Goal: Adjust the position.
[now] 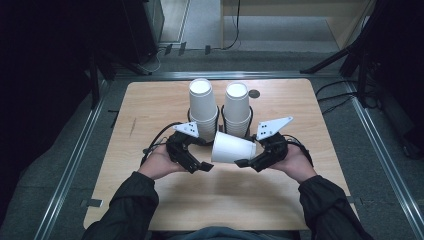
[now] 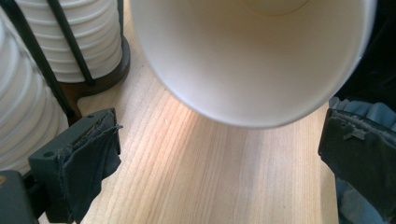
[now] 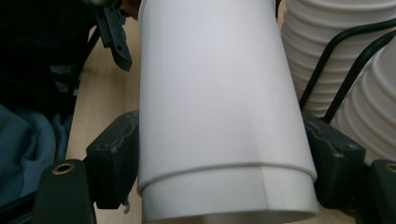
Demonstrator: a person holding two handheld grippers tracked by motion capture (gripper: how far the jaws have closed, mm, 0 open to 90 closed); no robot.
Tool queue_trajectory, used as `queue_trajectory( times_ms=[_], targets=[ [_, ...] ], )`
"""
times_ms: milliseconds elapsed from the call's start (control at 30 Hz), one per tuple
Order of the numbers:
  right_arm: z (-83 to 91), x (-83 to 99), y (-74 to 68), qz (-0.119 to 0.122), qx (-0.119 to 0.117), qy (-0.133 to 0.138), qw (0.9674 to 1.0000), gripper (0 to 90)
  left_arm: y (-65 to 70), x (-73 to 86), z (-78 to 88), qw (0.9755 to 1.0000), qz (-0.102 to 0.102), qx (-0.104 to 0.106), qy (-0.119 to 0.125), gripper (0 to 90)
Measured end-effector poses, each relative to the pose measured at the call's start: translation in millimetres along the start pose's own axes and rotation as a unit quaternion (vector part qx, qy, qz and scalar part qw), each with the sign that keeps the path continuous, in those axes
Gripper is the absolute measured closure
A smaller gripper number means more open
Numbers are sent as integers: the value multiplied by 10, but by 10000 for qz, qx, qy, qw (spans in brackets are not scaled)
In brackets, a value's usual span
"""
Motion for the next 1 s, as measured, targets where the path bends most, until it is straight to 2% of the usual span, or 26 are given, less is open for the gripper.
queue_trajectory(
  times_ms=[67, 167, 233, 267, 333, 400, 433, 533, 567, 600, 633, 667, 733, 1000],
  targets=[
    [32, -23, 2, -47, -6, 122, 9999, 225, -6, 0, 5, 10000, 16, 8, 20, 0],
    [67, -39, 3, -37, 27, 187, 9998, 225, 7, -32, 29, 9997, 57, 1, 219, 0],
    [84, -45, -1, -48, 33, 227, 9997, 225, 9, -45, 40, 9996, 41, -17, 267, 0],
    [91, -52, 3, -26, 50, 269, 9996, 225, 22, -73, 61, 9992, 79, 36, 389, 0],
    [105, -68, 0, -8, 35, 347, 9994, 225, 36, -97, 74, 9987, 95, 89, 495, 0],
    [109, -90, -10, 63, 45, 446, 9990, 226, 42, -117, 77, 9984, 44, 49, 569, 0],
    [106, -99, -20, 89, 25, 482, 9988, 226, 51, -125, 72, 9981, 59, 115, 599, 1],
    [86, -110, -34, 142, 19, 495, 9987, 225, 71, -140, 55, 9978, 65, 188, 638, 1],
    [55, -114, -47, 164, -3, 474, 9987, 225, 95, -149, 34, 9979, -43, 159, 624, 1],
    [44, -115, -53, 172, -10, 467, 9988, 226, 95, -149, 34, 9979, -43, 159, 624, 1],
    [31, -116, -63, 179, -45, 449, 9988, 225, 132, -166, 29, 9975, -189, 163, 664, 16],
    [31, -116, -63, 179, -45, 449, 9988, 225, 132, -166, 29, 9975, -189, 163, 664, 27],
    [-11, -124, -97, 233, -127, 440, 9987, 225, 161, -187, 5, 9970, -162, 293, 692, 27],
    [-94, -127, -159, 324, -267, 377, 9984, 226, 179, -188, -41, 9965, -69, 464, 690, 27]
  ],
)
Point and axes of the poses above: each handheld gripper's, and its own axes: z roughly backward along the jaws, x roughly out of its underside, y roughly to its right, the point moved 7 cm from there along -z, roughly forward along the jaws, and after that the axes turned 1 degree about x, right-handed, at the moved point
